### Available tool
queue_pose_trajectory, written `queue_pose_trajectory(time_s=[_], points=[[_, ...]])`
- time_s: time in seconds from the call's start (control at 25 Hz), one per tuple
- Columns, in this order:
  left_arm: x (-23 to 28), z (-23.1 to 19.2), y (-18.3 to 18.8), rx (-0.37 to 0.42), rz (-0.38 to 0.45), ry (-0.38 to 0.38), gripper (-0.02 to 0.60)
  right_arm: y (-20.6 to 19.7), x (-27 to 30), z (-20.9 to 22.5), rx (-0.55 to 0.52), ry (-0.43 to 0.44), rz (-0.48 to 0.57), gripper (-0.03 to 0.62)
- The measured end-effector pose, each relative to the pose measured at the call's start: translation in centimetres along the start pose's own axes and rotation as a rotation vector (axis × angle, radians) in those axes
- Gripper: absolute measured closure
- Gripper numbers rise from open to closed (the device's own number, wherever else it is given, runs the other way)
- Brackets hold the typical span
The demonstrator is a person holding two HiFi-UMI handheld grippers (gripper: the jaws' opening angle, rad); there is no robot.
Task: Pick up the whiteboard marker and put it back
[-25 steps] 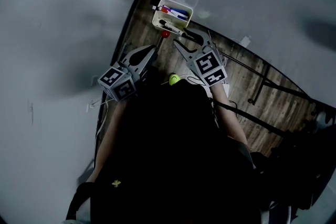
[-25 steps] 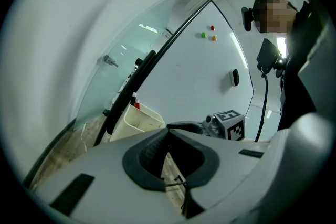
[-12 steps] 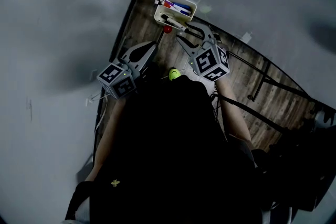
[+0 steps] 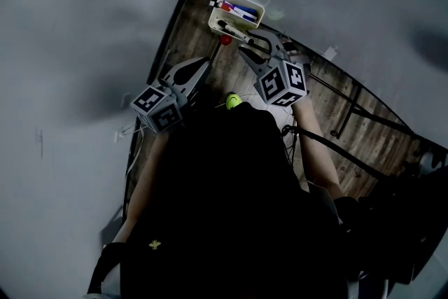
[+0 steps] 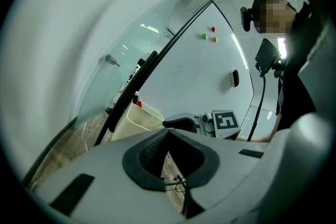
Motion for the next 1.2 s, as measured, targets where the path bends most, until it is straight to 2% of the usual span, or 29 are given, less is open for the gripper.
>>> queue_pose_trajectory(time_s=[0.28, 0.48, 0.76, 0.96, 1.2], points=[[0.0, 0.1, -0.2, -0.015, -0.005, -0.002, 0.561, -0.5, 0.3, -0.1, -0.087, -0.025, -0.026, 0.451], [0.0, -0.2, -0.6, -0.006, -0.001, -0.008, 0.561, -0.6, 0.6, -0.2, -0.098, -0.023, -0.032, 0.482], [-0.6, 0.4, -0.5, -0.018, 0.005, -0.005, 0.561, -0.7, 0.4, -0.2, -0.077, -0.025, -0.025, 0.499], [-1.4, 0.2, -0.9, 0.004, 0.024, -0.006, 0.561, -0.3, 0.0, -0.2, -0.063, -0.022, -0.020, 0.504], [-1.8, 0.6, -0.9, -0.020, 0.030, -0.004, 0.561, 0.3, -0.8, -0.1, -0.042, -0.028, 0.014, 0.510]])
Point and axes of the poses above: the fingertips, and each gripper's own axes: x forward along the fingers, z to its right, y out of its top, the point moved 10 cm from there along -x, backward along the fingers, and after that the axes turned 4 degrees about z, right-handed, at the moved point
